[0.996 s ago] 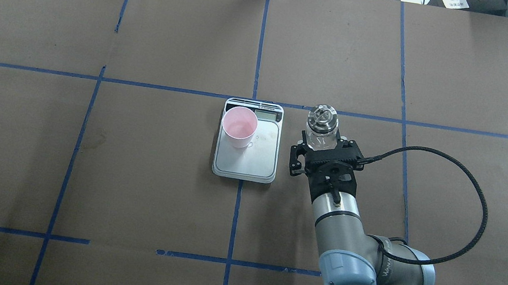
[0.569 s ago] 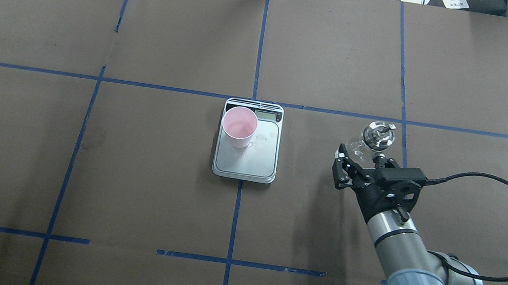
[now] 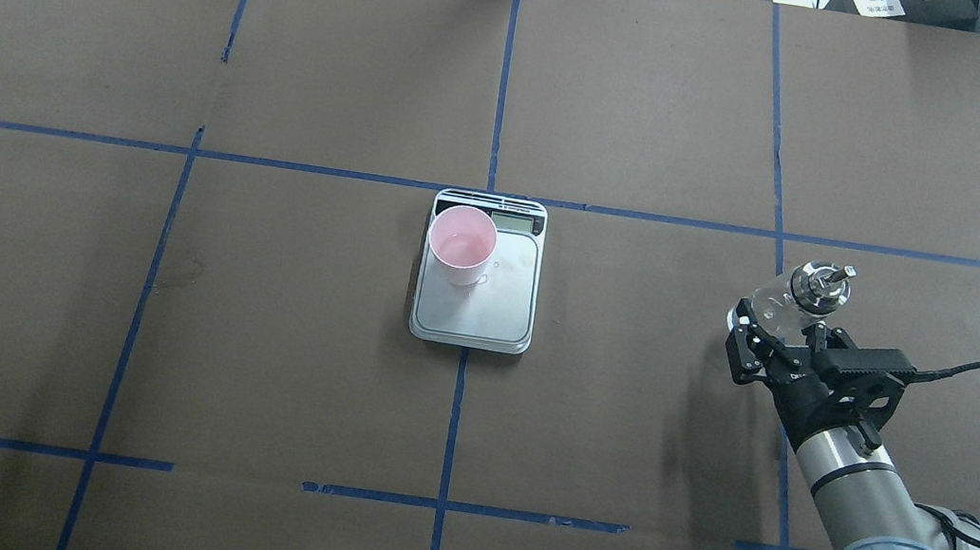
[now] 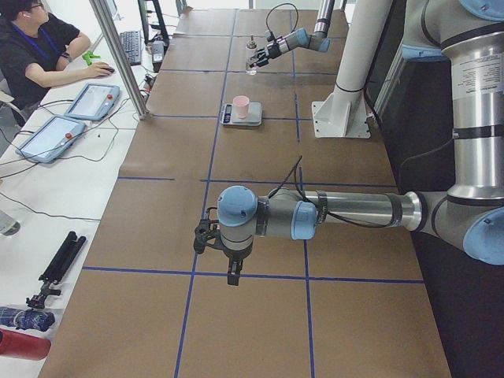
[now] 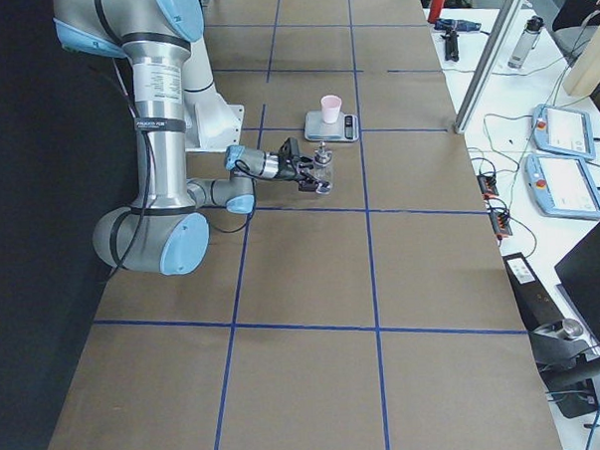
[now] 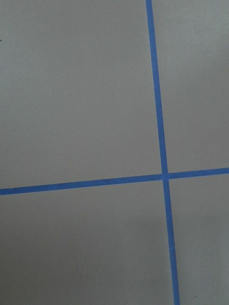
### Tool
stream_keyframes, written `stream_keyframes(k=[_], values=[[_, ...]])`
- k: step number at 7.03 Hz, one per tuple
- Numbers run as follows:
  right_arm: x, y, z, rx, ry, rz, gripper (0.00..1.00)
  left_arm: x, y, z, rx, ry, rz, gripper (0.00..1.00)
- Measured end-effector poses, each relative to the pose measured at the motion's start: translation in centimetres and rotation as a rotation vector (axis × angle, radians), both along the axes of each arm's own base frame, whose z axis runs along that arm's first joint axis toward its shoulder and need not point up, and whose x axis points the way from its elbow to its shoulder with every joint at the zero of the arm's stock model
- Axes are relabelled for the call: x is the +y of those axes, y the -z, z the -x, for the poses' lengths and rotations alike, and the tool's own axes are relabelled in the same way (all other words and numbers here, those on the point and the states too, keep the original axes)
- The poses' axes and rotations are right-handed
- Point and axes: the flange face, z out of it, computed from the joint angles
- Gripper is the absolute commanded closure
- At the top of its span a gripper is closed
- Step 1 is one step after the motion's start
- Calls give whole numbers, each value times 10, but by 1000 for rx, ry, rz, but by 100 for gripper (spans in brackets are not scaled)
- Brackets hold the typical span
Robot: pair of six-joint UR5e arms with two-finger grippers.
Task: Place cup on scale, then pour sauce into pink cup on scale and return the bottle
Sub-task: 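Carry the bottle back with the right gripper and set it down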
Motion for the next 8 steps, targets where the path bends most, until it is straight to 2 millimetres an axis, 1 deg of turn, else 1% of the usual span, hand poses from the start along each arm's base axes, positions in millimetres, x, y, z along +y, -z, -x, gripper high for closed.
stream_keyframes(k=[1,4,5,7,8], values=[[-2,-9,-2,10,-9,7,100,0,0,0,-1,0,1,0],[-3,-24,-1,34,-15,15,100,3,-2,0,-1,1,5,0],[-4,-26,0,38,-15,17,100,3,-2,0,-1,1,5,0],[-4,-25,3,35,-14,16,100,3,-2,0,-1,1,6,0],[-4,-24,4,35,-15,16,91,3,-2,0,-1,1,6,0]])
